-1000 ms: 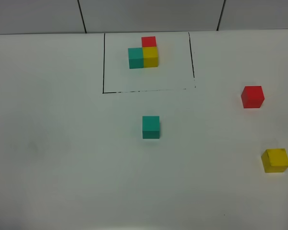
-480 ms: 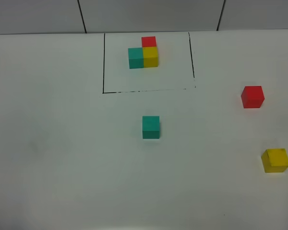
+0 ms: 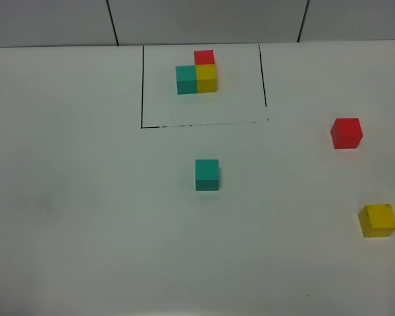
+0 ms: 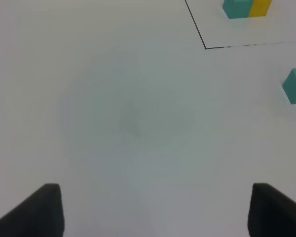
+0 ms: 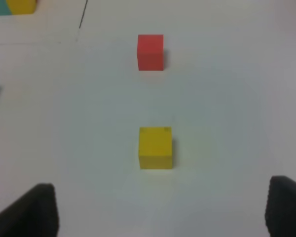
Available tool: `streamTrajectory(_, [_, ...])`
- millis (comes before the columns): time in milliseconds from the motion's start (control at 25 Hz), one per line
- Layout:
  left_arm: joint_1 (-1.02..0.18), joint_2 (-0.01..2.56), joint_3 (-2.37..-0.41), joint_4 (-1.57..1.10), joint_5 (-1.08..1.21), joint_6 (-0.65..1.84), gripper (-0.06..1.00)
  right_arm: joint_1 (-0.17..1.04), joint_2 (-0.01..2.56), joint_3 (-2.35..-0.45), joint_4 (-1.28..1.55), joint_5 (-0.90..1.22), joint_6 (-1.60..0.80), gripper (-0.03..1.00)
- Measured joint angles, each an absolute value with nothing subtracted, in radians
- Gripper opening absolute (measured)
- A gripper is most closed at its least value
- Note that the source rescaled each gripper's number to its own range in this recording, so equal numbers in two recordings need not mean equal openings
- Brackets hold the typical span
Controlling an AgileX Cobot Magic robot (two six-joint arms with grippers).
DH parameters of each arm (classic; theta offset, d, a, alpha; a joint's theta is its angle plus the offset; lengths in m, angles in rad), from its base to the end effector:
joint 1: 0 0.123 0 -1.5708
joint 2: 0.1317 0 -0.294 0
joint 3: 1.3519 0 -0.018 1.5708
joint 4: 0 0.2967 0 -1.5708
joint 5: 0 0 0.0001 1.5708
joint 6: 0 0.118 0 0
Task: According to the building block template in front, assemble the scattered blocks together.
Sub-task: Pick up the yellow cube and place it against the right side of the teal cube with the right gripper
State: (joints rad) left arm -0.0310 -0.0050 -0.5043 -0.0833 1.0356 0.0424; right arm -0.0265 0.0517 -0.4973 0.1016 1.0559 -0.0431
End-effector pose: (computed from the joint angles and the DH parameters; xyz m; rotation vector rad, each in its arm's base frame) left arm 0.0500 -0.0100 0.2917 0.0767 2.0069 -0.0918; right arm 0.0595 0.0088 0.2843 -0.0184 2.0904 0.0806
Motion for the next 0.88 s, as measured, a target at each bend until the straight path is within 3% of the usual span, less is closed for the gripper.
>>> streamTrajectory(880, [-0.031, -0.005, -0.504, -0.083, 1.036, 0.042, 0.80, -0.026, 0.053, -0.497, 0.120, 1.056, -0.069, 0.72])
